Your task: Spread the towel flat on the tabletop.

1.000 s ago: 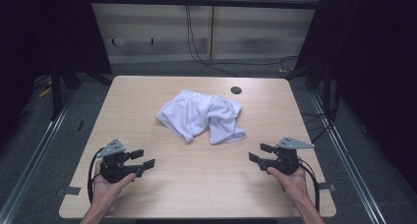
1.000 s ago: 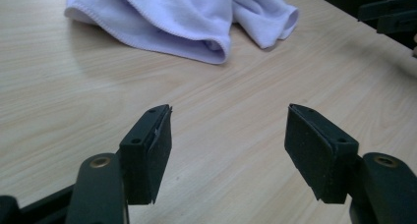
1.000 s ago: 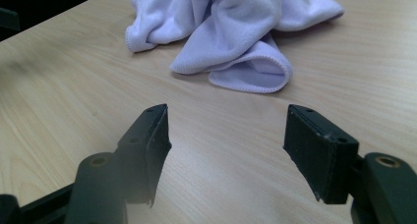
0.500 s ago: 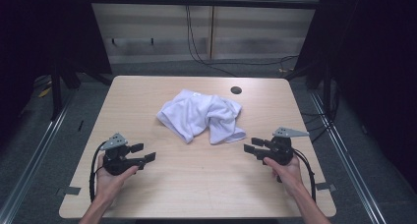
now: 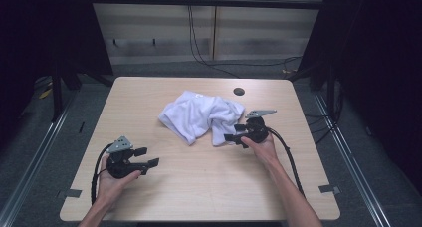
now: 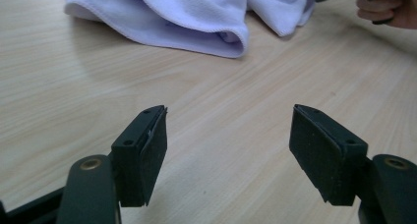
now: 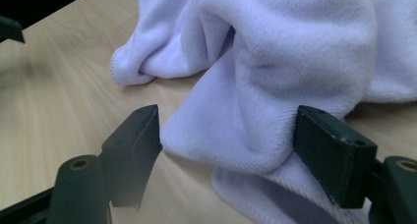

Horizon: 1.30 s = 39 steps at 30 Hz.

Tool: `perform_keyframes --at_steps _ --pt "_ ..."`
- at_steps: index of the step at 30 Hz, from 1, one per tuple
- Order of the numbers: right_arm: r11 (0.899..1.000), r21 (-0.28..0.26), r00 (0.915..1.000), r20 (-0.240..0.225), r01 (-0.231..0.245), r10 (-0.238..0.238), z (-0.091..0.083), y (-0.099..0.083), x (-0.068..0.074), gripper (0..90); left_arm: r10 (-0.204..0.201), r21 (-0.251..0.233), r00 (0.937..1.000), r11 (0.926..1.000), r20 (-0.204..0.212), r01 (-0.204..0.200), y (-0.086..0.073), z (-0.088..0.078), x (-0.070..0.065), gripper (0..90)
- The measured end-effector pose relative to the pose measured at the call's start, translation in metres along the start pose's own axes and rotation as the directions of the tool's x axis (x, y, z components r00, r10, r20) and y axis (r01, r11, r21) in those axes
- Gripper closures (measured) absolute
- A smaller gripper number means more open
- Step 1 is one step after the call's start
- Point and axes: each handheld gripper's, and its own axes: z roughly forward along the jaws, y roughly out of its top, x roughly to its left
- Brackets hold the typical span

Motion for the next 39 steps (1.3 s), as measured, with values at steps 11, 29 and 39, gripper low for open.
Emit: perform_keyframes --at_steps 11,29,39 --pt "0.997 0.073 0.9891 0.141 0.033 -0.043 0.016 0.044 -0.020 26.1 -0.018 0.011 0.9998 0.9998 0.000 0.018 0.008 0.022 0.003 31.7" --pt "0.985 0.174 0.9911 0.127 0.017 -0.040 0.036 0.008 0.026 60.6 -0.017 0.014 0.9998 0.9998 0.006 0.017 0.010 0.021 -0.007 35.4" --pt "0.979 0.196 0.9983 0.006 0.055 -0.058 0.008 -0.026 0.074 58.5 0.059 -0.029 0.9938 0.9980 0.094 -0.057 0.024 0.013 -0.031 57.7"
